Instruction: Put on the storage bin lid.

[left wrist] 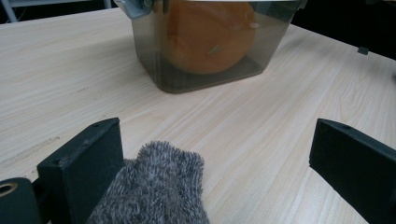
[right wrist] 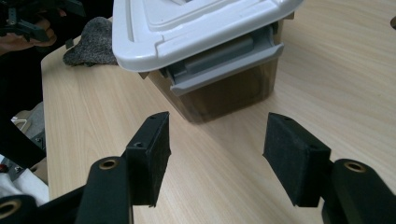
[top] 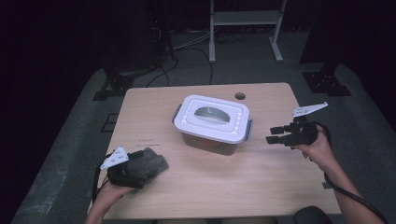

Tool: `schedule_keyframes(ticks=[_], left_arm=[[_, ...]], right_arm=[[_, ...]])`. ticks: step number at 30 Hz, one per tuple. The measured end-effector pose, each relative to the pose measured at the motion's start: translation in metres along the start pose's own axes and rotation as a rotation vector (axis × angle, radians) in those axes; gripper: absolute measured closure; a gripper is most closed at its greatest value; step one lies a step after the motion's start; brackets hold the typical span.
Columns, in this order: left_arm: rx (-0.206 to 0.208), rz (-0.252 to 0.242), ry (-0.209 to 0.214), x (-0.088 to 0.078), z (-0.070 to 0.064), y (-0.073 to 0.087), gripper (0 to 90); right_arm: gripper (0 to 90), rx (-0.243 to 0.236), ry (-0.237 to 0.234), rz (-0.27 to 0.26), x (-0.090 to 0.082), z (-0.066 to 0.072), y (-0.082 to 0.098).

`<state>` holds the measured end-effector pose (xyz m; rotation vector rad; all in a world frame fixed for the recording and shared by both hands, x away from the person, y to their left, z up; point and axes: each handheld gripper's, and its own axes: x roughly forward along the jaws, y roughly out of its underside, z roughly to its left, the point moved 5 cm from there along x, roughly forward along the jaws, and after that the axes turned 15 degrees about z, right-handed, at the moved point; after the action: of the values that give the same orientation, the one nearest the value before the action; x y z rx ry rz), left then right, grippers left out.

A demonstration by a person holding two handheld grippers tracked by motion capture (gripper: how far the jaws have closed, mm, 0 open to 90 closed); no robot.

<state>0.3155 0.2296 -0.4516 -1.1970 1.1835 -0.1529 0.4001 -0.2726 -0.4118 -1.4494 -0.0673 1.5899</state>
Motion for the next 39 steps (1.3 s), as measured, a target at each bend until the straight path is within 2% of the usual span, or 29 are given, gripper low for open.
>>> schedule_keyframes(ticks=[26, 39], left_arm=[[0.0, 0.006, 0.007, 0.003, -0.001, 0.0, 2.3], [0.0, 0.01, 0.005, 0.003, -0.001, 0.0, 2.3]], right_arm=[[39.6, 0.059, -0.035, 0.017, 0.017, -0.004, 0.039], [39.6, 0.095, -0.049, -0.021, 0.019, -0.002, 0.063]])
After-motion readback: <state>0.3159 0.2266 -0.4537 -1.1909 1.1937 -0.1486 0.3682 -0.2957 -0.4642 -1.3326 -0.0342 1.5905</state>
